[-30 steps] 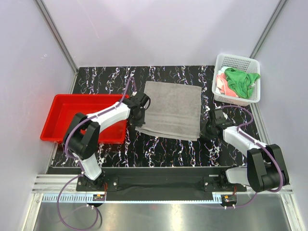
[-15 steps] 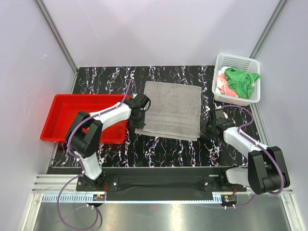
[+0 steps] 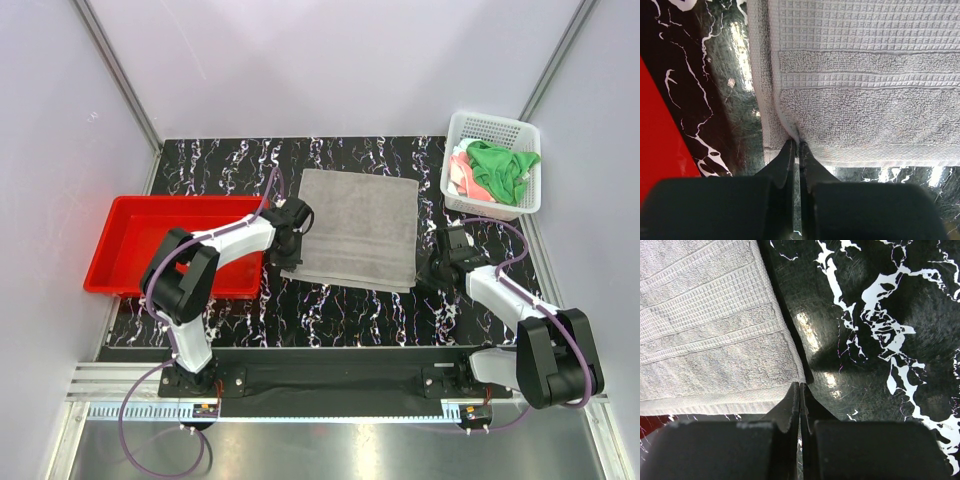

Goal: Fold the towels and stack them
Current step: Fold the towel

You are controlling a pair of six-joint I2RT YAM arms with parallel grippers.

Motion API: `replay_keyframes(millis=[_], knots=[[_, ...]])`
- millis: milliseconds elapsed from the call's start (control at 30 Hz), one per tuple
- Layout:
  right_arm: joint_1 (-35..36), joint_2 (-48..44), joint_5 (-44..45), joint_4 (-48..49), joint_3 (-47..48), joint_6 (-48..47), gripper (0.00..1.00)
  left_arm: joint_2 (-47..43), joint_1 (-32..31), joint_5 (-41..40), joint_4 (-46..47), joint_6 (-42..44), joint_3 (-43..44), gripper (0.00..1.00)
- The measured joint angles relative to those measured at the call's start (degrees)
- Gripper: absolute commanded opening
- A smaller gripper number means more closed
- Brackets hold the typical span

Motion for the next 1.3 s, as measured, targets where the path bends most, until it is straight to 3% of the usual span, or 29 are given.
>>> replay_keyframes(millis=[200, 333, 533, 767, 933, 1000, 1033, 1300], knots=[[0.00, -0.09, -0.57, -0.26, 0.00, -0.15, 0.00, -0.02, -0.02, -0.35, -1.03, 0.00, 0.50, 0.00], [0.00, -0.13, -1.09, -0.98, 0.00, 0.74, 0.31, -0.02, -0.02, -0.59, -2.38, 0.02, 1.20, 0.00], [0.00, -0.02, -0.94, -2.58, 0.00, 1.95, 0.36, -0.02, -0.28, -0.61, -3.21, 0.02, 1.27, 0.00], [0.00, 2.32, -0.92, 0.50, -0.35, 3.04, 0.35, -0.02, -0.50, -0.59, -3.67, 0.02, 1.53, 0.00], [0.00, 3.61, -1.55, 3.69, -1.66, 4.42, 0.13, -0.07, -0.55, -0.55, -4.13, 0.28, 1.97, 0.14], [0.00, 3.61, -1.51, 4.28, -2.01, 4.72, 0.05, -0.07, -0.55, -0.52, -4.20, 0.33, 1.97, 0.00], [0.00, 3.61, -1.49, 4.39, -2.05, 4.76, 0.00, -0.07, -0.55, -0.48, -4.17, 0.37, 1.97, 0.00], [0.00, 3.61, -1.57, 4.90, -2.25, 4.61, 0.00, -0.07, -0.55, -0.57, -5.11, 0.55, 2.78, 0.00]])
